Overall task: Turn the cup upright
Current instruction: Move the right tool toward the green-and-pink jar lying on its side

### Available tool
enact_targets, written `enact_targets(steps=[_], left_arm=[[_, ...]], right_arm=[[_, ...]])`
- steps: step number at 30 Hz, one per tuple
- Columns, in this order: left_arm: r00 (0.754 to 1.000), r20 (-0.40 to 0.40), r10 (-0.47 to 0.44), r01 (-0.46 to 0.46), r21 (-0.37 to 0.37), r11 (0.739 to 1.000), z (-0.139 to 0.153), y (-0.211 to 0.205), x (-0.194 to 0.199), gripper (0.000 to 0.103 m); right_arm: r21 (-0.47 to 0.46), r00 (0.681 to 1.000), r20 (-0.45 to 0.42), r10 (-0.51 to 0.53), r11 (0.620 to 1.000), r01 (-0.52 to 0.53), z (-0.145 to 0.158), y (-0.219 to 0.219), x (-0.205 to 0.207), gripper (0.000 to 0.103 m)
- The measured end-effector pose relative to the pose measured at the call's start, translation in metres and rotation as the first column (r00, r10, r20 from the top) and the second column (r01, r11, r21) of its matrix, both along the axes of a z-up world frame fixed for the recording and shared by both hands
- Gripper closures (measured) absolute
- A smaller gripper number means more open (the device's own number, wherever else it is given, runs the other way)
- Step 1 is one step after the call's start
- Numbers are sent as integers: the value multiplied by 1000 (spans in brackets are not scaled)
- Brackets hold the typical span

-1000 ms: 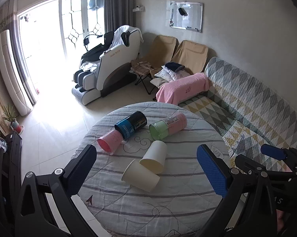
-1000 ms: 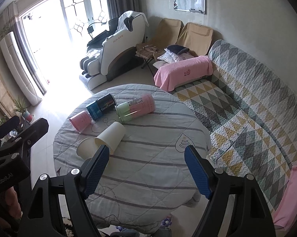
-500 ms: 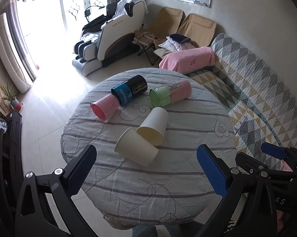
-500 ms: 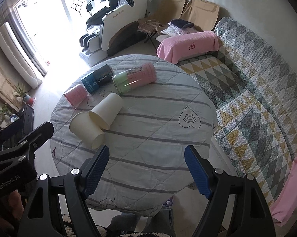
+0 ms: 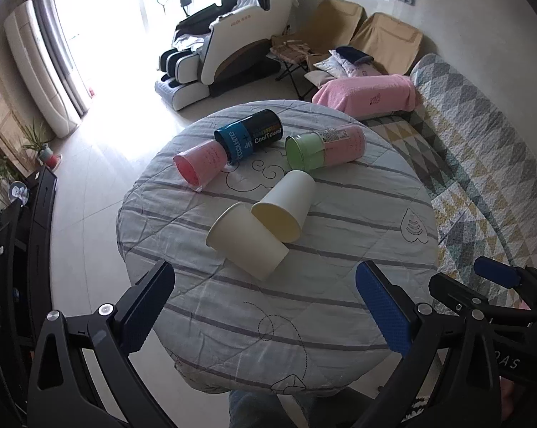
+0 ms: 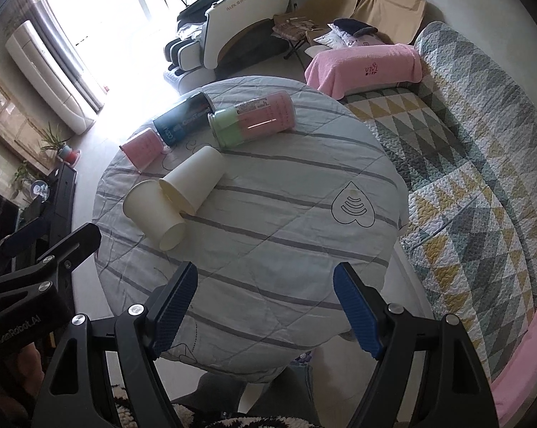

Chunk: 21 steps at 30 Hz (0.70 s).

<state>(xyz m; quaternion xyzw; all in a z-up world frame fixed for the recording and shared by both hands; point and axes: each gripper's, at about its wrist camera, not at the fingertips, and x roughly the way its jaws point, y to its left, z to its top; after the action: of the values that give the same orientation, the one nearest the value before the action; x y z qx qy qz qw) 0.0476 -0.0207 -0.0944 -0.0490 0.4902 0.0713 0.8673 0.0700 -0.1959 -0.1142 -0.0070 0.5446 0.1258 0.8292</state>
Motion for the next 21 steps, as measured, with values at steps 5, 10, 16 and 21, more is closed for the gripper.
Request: enact_targets(steps=[5, 10, 16, 21], left_arm=[[997, -18, 74, -74, -7, 997, -4, -6, 0, 0], [993, -28, 118, -118, -26, 993, -4, -5, 7, 0], [989, -54, 140, -142, -47, 989, -10, 10, 29, 0], [987, -81, 139, -145, -73, 987, -18, 28, 52, 0]], right_arm=[[9, 998, -9, 67, 998, -67, -4, -9, 13, 23], [9, 990, -28, 139, 990, -139, -11, -10, 30, 23], [-23, 980, -23, 200, 979, -200, -13, 0, 56, 23], [-53, 970, -26, 243, 968, -244, -14, 14, 85, 23]])
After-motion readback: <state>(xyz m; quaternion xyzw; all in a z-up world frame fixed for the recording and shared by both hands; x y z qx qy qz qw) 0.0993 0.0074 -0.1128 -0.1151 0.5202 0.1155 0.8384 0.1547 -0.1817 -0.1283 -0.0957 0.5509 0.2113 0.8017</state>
